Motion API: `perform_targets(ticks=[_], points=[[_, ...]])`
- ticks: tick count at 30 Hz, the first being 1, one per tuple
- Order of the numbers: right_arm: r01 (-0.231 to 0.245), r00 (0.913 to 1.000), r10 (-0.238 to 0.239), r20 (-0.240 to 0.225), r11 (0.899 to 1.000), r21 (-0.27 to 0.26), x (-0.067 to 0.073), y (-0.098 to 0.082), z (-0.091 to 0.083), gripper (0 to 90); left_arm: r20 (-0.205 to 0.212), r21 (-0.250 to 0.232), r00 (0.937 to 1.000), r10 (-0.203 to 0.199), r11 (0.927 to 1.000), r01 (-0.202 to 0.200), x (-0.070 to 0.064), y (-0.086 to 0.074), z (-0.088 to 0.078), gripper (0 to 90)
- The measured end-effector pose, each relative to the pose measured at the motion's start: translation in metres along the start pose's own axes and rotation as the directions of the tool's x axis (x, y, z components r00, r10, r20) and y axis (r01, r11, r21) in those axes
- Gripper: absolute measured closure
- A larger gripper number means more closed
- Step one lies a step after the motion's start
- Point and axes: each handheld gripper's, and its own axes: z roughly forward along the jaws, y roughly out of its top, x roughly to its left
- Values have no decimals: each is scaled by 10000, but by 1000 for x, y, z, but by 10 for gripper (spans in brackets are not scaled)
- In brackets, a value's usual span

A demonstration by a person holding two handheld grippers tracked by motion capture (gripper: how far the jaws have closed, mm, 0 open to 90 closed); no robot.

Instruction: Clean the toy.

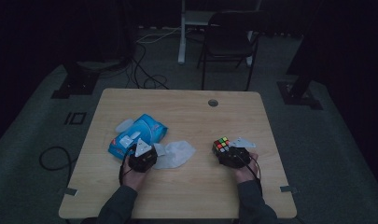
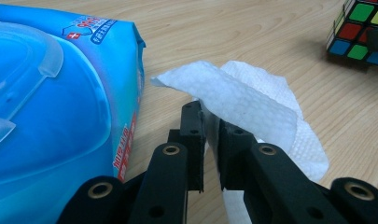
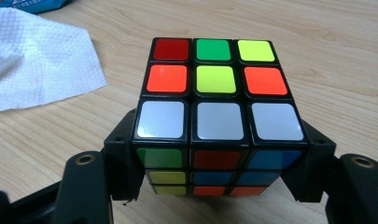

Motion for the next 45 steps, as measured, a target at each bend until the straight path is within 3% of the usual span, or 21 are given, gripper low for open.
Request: perform_targets(ticks=[16, 37, 40, 45], points=[[129, 9996, -128, 266, 9999, -42, -1, -7, 5, 343, -55, 58, 10000, -17, 10000, 17, 1, -3, 1, 826], [48, 9998, -48, 199, 10000, -7, -4, -13, 8, 337, -86, 145, 10000, -16, 9999, 17, 0, -6, 1, 797], [-193, 9997, 196, -157, 9996, 189, -6, -13, 10, 267, -78, 159, 10000, -7, 9999, 8, 0, -6, 1, 775], [-127, 9998, 131, -114, 9994, 331, -5, -13, 11, 149, 47, 130, 10000, -67, 9999, 66, 0, -6, 0, 707]])
